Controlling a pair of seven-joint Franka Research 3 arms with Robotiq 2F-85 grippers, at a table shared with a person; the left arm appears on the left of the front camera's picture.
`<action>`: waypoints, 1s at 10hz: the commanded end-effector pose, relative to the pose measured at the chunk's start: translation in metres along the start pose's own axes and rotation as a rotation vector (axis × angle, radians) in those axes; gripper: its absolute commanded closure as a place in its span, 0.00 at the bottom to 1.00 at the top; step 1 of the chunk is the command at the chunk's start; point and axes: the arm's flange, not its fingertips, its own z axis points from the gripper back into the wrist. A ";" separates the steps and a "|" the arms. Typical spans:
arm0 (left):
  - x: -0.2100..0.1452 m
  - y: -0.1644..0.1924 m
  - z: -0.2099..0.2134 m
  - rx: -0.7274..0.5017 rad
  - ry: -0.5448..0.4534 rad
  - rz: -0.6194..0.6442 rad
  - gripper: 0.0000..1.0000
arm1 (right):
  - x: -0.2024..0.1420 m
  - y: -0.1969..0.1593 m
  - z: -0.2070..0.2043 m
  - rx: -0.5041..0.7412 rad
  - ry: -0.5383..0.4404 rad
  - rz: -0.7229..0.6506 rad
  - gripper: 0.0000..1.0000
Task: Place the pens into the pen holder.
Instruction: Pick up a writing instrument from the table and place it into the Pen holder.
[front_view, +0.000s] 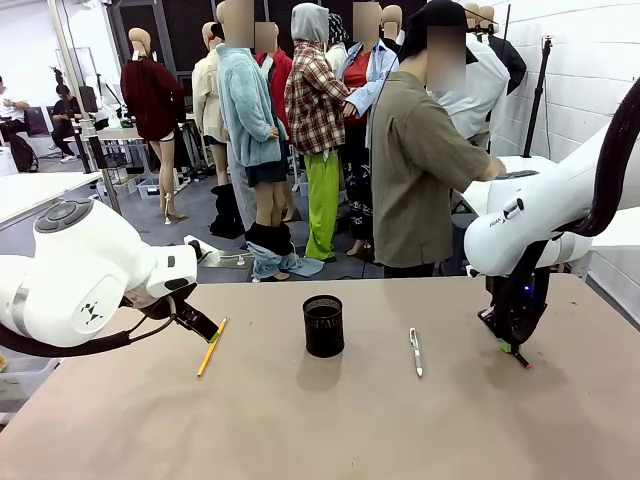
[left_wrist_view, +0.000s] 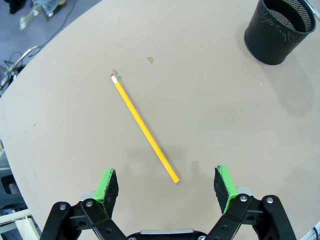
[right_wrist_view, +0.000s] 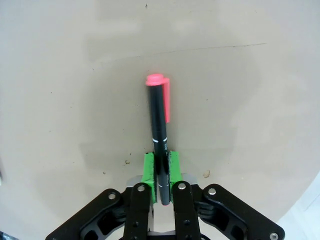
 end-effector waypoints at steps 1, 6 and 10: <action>-0.001 0.002 0.000 -0.001 -0.001 0.005 0.00 | 0.004 0.002 0.001 0.002 0.028 -0.012 1.00; -0.001 0.002 0.000 -0.001 -0.001 0.005 0.00 | -0.046 0.012 0.064 0.096 -0.158 0.255 1.00; -0.001 0.002 0.000 -0.001 -0.001 0.005 0.00 | -0.078 0.050 0.120 0.273 -0.565 0.798 1.00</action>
